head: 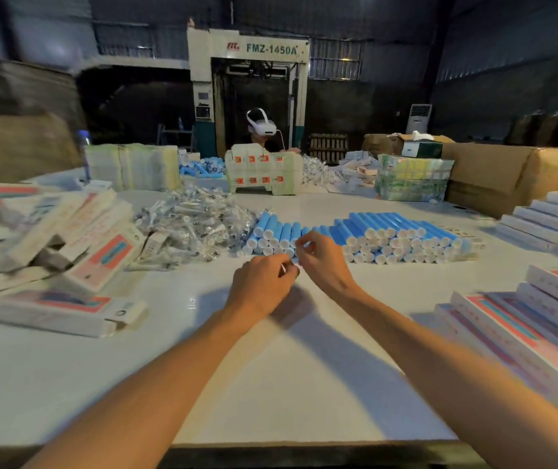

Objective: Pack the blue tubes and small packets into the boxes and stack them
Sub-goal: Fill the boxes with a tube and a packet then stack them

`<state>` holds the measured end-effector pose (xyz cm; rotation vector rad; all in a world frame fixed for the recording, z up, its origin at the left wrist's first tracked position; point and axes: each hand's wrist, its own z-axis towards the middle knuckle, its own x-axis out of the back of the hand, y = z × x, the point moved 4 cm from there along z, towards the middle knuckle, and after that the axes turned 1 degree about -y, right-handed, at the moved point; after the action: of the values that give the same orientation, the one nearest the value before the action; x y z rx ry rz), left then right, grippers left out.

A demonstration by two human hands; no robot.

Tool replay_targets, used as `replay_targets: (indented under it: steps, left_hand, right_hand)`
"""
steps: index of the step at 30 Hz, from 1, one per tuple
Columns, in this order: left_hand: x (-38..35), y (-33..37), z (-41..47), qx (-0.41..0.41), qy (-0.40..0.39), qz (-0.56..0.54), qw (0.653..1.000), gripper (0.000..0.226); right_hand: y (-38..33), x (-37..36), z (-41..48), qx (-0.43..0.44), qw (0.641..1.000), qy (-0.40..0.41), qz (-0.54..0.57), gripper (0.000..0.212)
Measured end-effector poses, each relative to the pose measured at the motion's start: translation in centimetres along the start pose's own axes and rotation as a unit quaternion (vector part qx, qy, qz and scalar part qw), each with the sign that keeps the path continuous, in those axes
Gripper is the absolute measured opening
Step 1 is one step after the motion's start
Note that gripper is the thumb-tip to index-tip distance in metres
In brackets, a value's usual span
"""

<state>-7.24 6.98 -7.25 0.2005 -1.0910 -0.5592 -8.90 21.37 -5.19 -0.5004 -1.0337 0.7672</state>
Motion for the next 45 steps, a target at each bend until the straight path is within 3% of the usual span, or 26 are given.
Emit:
replay_targets:
  steps: [7,11,14,16,19,22,25,27,30,33,35,41,45]
  left_hand:
    - [2.6,-1.3,0.7,-0.005,-0.015,0.096,0.995,0.024]
    - [6.3,-3.6,1.2,0.018,-0.150,0.134,0.980,0.023]
    - [10.7,-7.6,-0.3,0.067,-0.222,0.163,0.959,0.042]
    - [13.5,-11.0,-2.1,0.104,-0.259,0.231,0.932,0.055]
    - [16.7,-15.8,-5.3,0.143,-0.316,0.372,0.861,0.072]
    - [17.7,-18.9,-7.4,0.105,-0.328,0.474,0.810,0.081]
    - [17.6,-20.1,-7.8,0.023,-0.319,0.521,0.791,0.064]
    - [18.1,-20.5,-7.6,0.006,-0.305,0.491,0.816,0.063]
    - [18.9,-19.9,-7.0,0.006,-0.283,0.359,0.890,0.067]
    - [19.1,-16.9,-5.9,-0.057,-0.199,0.225,0.952,0.054]
    - [19.4,-14.2,-4.9,-0.056,-0.154,0.130,0.978,0.061]
    - [18.2,-9.6,-1.6,-0.003,-0.191,0.036,0.981,0.041]
    - [16.4,-7.4,0.2,0.046,-0.111,-0.191,0.974,0.035]
  right_hand:
    - [4.4,-3.4,1.3,-0.039,0.993,-0.005,0.108,0.018]
    - [5.0,-3.6,1.2,-0.063,0.979,-0.016,0.194,0.021]
    - [4.6,-4.1,1.3,-0.057,0.975,-0.024,0.215,0.022]
    - [4.5,-4.2,1.2,-0.045,0.977,-0.026,0.205,0.023]
    - [4.5,-4.2,1.4,-0.031,0.979,-0.031,0.197,0.022]
    - [4.4,-4.2,1.4,-0.018,0.982,-0.033,0.183,0.021]
    - [4.3,-4.2,1.3,-0.012,0.984,-0.034,0.175,0.021]
    - [4.3,-4.1,1.3,-0.008,0.984,-0.033,0.172,0.020]
    - [4.3,-4.0,1.3,-0.006,0.985,-0.029,0.171,0.020]
    - [4.4,-4.1,1.3,-0.004,0.985,-0.028,0.168,0.020]
    - [4.4,-4.0,1.3,-0.004,0.985,-0.027,0.168,0.019]
    - [4.5,-4.0,1.2,-0.009,0.984,-0.023,0.175,0.021]
    - [4.5,-4.0,1.3,-0.012,0.984,-0.017,0.178,0.023]
